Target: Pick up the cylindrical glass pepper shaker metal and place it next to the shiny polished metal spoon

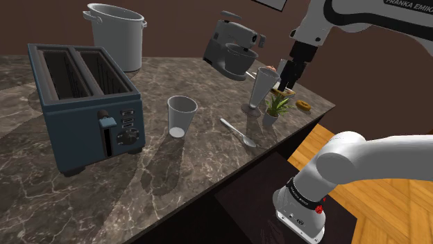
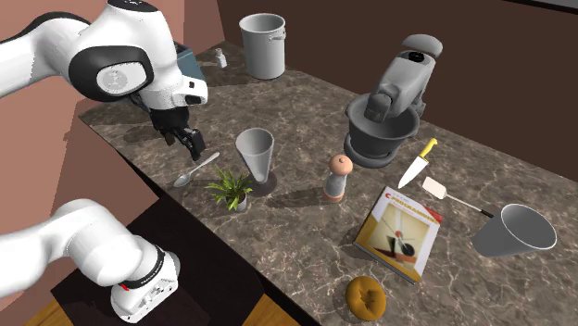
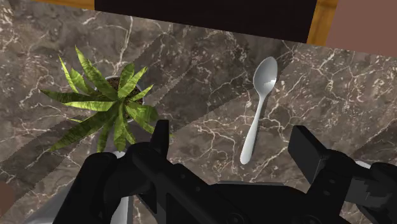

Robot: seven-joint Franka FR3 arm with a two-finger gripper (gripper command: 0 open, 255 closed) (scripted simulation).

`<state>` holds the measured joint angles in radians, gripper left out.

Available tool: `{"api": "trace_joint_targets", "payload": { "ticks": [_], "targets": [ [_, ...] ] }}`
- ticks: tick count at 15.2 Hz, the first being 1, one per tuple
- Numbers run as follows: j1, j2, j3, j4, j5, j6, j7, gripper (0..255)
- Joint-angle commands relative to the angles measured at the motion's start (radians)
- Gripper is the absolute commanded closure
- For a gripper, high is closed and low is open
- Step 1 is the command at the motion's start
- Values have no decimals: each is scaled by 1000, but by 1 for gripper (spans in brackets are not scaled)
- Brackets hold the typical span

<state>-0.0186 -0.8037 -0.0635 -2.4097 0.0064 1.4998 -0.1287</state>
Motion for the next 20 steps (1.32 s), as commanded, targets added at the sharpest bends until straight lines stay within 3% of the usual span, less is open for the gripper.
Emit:
{"api": "trace_joint_targets", "payload": {
  "ticks": [1,11,20],
  "targets": [
    [0,0,0,0,0,0,0,0],
    [-39,325,-148,216,-104,93,-172,0],
    [-68,651,-260,508,-107,120,-332,0]
  ]
}}
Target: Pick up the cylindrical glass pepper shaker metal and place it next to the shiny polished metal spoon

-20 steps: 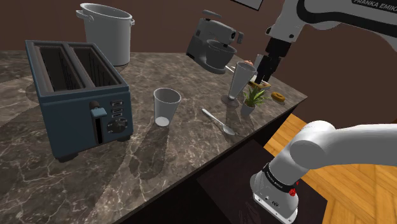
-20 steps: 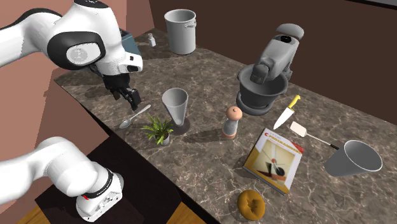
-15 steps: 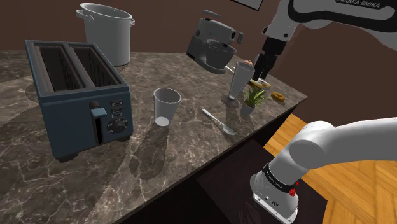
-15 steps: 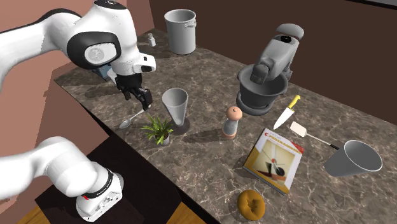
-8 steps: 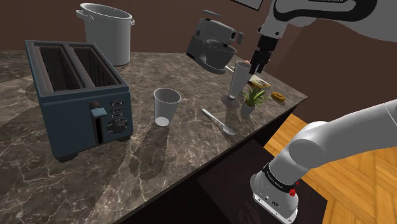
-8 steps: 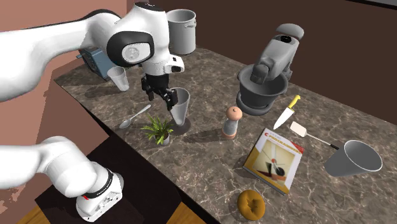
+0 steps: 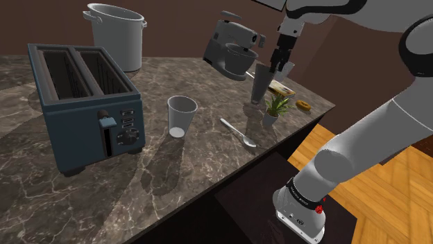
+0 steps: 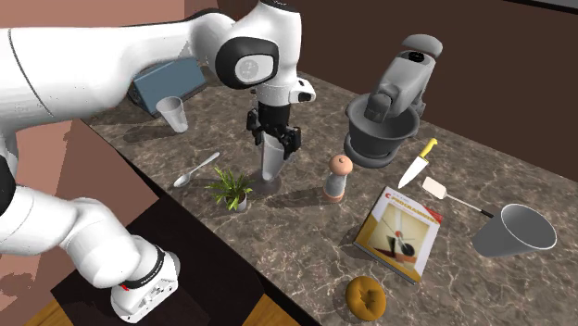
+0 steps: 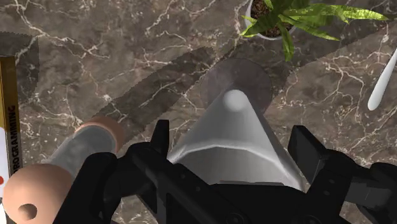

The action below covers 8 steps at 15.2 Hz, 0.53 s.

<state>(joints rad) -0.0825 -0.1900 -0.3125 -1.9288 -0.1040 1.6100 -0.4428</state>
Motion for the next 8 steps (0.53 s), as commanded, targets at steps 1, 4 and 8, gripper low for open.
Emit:
{"api": "trace_joint_targets", "payload": {
  "ticks": [1,4,8],
  "targets": [
    [-9,76,-22,66,8,8,-36,0],
    [-28,197,-51,193,30,-3,-93,0],
    [-69,371,-79,392,73,-38,-166,0]
  ]
}}
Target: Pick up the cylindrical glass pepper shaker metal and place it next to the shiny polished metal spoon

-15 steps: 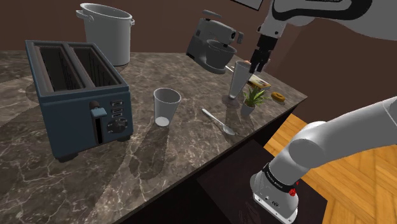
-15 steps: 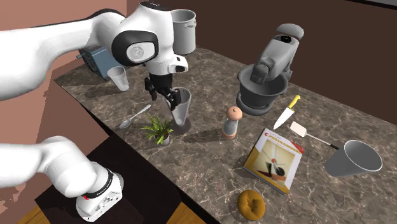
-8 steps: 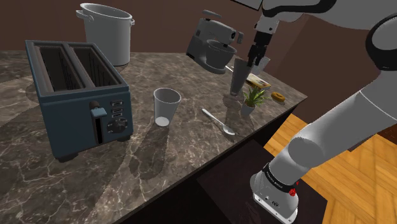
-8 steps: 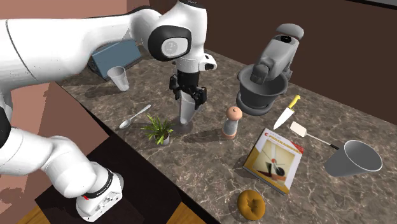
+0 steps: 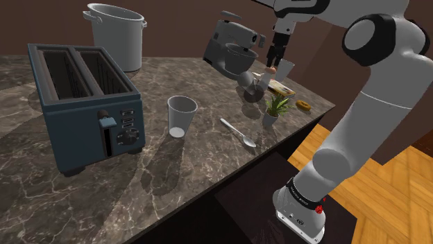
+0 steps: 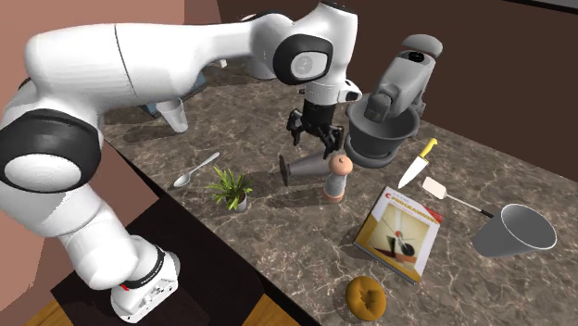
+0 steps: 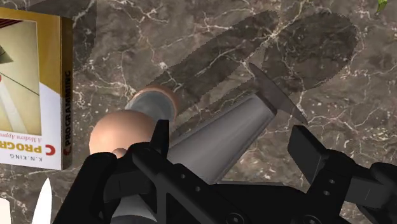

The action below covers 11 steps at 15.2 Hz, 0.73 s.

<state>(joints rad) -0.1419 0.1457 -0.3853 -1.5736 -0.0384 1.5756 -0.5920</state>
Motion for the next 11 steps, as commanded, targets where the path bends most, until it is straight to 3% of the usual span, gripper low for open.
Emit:
{"api": "trace_joint_targets", "payload": {
  "ticks": [1,7,11],
  "targets": [
    [-24,81,-11,94,20,-17,-35,0],
    [-145,395,-19,533,105,-153,-122,0],
    [-130,361,-19,425,94,-78,-118,0]
  ]
}}
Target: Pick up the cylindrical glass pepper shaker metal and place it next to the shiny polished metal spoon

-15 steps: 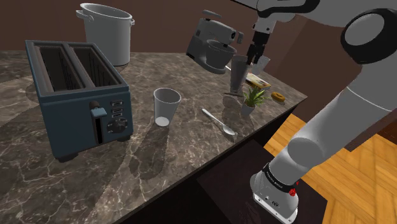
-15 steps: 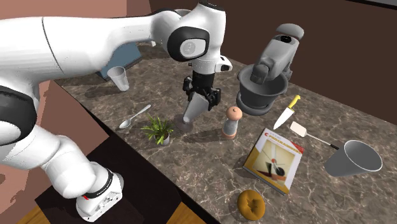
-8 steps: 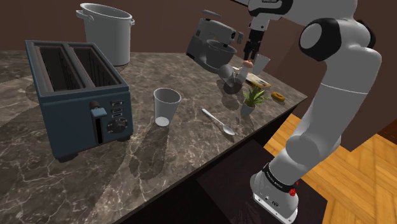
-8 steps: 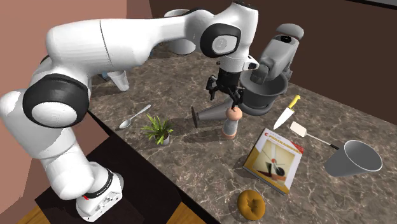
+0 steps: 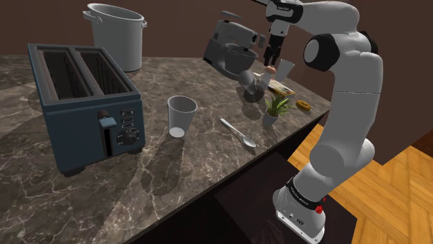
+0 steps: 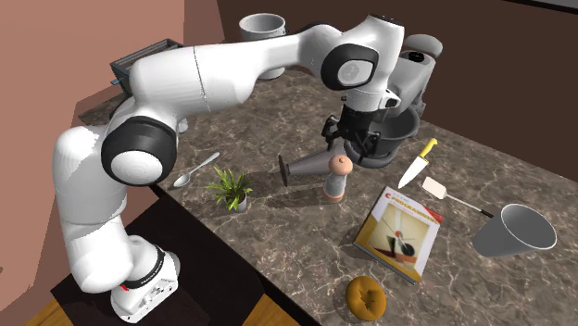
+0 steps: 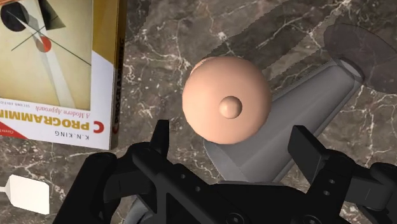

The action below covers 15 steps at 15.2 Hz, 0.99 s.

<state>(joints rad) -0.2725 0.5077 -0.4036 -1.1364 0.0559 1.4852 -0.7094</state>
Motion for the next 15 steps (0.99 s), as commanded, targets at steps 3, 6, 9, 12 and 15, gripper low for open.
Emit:
{"api": "trace_joint_targets", "payload": {
  "ticks": [3,6,9,12,15],
  "targets": [
    [9,-20,-1,-82,-6,63,1,0],
    [11,-23,-2,-95,-7,72,2,0],
    [11,-23,-2,-95,-7,72,2,0],
    [11,-23,-2,-95,-7,72,2,255],
    [10,-23,-2,-94,-7,72,1,255]
  ]
}}
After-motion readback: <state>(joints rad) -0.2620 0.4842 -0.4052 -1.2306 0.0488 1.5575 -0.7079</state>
